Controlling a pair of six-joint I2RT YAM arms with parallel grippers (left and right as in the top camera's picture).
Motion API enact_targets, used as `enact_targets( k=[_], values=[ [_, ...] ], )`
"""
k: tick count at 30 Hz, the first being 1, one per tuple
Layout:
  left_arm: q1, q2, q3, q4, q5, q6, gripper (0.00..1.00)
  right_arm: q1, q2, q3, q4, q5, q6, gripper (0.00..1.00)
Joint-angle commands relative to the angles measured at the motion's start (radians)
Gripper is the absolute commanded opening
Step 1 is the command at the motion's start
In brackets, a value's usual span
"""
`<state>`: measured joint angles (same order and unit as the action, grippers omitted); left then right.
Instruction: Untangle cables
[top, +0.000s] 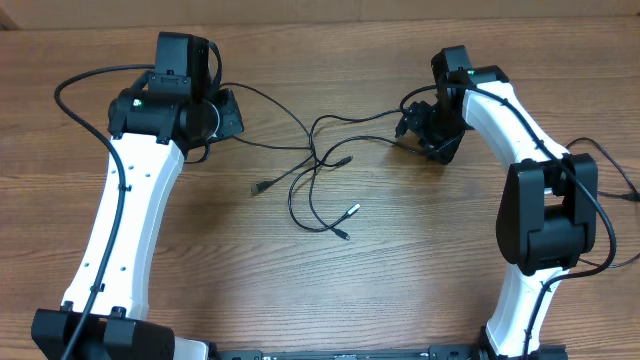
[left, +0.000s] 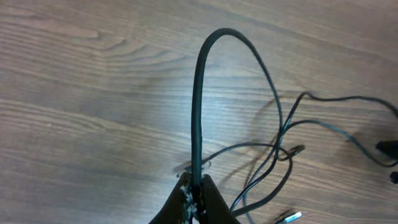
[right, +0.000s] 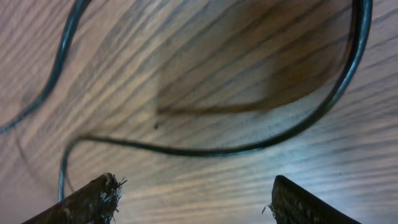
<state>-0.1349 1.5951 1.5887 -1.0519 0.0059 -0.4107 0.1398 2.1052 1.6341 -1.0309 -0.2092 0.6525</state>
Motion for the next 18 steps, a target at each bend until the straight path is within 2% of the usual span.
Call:
enact_targets(
  k=[1, 6, 13, 16, 18],
  values=[
    [0.005, -0.006, 0.003, -0.024, -0.032, 0.023, 0.04, 0.005, -0.009, -0.026, 0.038, 0.007, 0.127, 0.77],
    [0.005, -0.006, 0.002, -0.037, -0.032, 0.023, 0.04, 0.007, -0.009, -0.072, 0.074, 0.007, 0.298, 0.77],
    [0.005, -0.006, 0.003, -0.047, -0.032, 0.023, 0.04, 0.035, -0.009, -0.135, 0.164, 0.013, 0.395, 0.75],
    [0.005, -0.006, 0.003, -0.052, -0.037, 0.024, 0.04, 0.037, -0.009, -0.138, 0.191, 0.047, 0.39, 0.59],
    [0.005, -0.006, 0.003, -0.058, -0.058, 0.033, 0.04, 0.035, -0.009, -0.134, 0.193, 0.09, 0.381, 0.46]
  ],
)
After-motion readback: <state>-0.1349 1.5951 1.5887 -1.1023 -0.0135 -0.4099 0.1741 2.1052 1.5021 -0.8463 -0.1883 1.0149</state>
